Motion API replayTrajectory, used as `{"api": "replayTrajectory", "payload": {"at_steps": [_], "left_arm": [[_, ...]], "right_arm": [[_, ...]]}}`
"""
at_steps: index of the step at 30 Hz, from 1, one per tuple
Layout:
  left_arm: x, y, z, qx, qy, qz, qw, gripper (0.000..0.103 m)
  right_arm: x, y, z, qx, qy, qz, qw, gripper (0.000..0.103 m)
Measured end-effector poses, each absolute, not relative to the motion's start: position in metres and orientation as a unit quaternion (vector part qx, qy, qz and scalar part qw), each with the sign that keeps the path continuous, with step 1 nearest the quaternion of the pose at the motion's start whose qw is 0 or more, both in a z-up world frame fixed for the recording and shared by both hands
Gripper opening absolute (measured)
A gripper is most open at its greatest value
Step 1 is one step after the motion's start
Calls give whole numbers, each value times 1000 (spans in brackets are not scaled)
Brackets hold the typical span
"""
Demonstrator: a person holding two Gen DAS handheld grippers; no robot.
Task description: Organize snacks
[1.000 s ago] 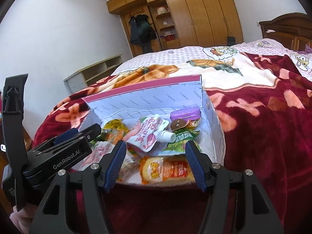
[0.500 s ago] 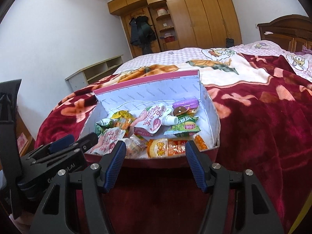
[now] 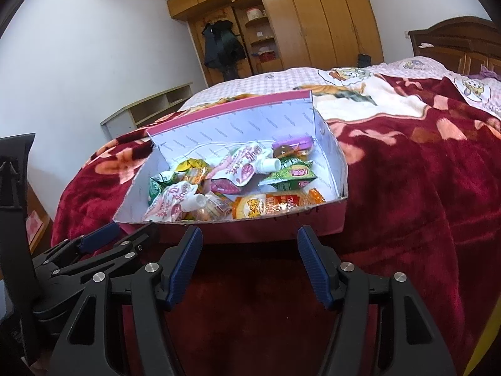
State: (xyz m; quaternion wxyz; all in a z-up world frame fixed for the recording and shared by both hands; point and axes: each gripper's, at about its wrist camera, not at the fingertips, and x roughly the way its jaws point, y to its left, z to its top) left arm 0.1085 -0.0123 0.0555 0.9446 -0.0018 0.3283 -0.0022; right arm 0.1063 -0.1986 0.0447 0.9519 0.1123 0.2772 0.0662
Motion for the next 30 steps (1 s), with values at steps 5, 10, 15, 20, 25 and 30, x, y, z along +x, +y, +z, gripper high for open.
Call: {"api": "replayTrajectory", "payload": {"at_steps": [5, 10, 15, 20, 25, 30], "left_arm": [[109, -13, 54, -1, 332, -2, 943, 65], [110, -13, 53, 0, 335, -1, 942, 65], [110, -13, 53, -1, 334, -2, 942, 65], [110, -13, 53, 0, 334, -2, 943, 65], [110, -13, 53, -1, 334, -1, 943, 65], [110, -13, 52, -2, 335, -1, 942, 65]], "right_arm": [[106, -200, 44, 114, 278, 65, 952, 65], [106, -201, 43, 117, 280, 66, 950, 65], [107, -201, 43, 118, 280, 66, 950, 65], [107, -201, 43, 117, 281, 66, 950, 65], [106, -201, 43, 117, 280, 66, 950, 65], [106, -201, 43, 117, 281, 66, 950, 65]]}}
